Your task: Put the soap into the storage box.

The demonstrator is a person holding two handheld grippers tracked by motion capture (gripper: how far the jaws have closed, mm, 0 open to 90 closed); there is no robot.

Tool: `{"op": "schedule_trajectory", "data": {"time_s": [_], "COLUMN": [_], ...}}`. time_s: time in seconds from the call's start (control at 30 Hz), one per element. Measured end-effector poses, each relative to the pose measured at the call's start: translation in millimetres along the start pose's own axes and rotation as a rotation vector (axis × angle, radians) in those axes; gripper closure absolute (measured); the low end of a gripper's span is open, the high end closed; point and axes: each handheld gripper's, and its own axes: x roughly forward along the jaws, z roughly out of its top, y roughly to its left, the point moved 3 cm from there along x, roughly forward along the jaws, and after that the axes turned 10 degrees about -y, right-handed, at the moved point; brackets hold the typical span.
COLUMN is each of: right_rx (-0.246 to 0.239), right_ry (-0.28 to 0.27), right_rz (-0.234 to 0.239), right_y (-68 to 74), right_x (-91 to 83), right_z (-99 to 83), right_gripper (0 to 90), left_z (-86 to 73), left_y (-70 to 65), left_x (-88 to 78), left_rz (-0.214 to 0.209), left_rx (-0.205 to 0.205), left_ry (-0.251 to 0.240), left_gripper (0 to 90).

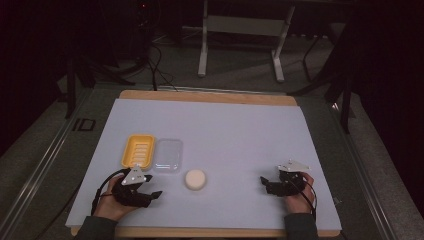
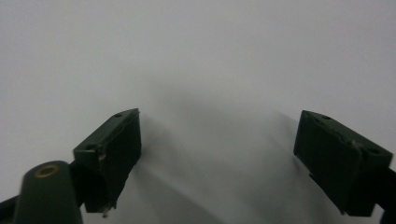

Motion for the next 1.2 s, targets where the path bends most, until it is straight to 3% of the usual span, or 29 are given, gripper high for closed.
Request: {"op": "schedule_trajectory", "data": {"time_s": [0.2, 0.33, 0.43, 0.53, 0.73, 1.2], "right_rx": [-0.013, -0.016, -0.010, -0.012, -0.006, 0.005], "right_ry": [-0.032, -0.030, -0.034, -0.043, -0.059, -0.081], "right_rz": [0.041, 0.052, 0.046, 0.050, 0.039, 0.035], "right_y": [1.7, 1.7, 1.7, 1.5, 0.6, -0.1], "right_x": [-3.1, -2.7, -3.4, -4.0, -5.5, -7.5], "right_z": [0.1, 0.1, 0.1, 0.1, 0.1, 0.2], "right_gripper": [15.4, 15.5, 20.8, 20.6, 19.7, 19.3], "left_z": [2.3, 4.1, 6.0, 7.4, 14.4, 37.3], "left_y": [-1.1, -1.8, -2.2, -2.4, -4.3, -9.9], "left_x": [1.1, 1.9, 2.9, 3.0, 2.7, 12.7], "left_rz": [0.007, -0.012, -0.010, -0.021, -0.035, -0.069], "left_rx": [0.025, 0.040, 0.054, 0.055, 0.099, 0.165], "left_ry": [0.022, 0.048, 0.064, 0.060, 0.112, 0.153], "left_gripper": [34.6, 37.1, 38.0, 38.1, 38.1, 38.1]}}
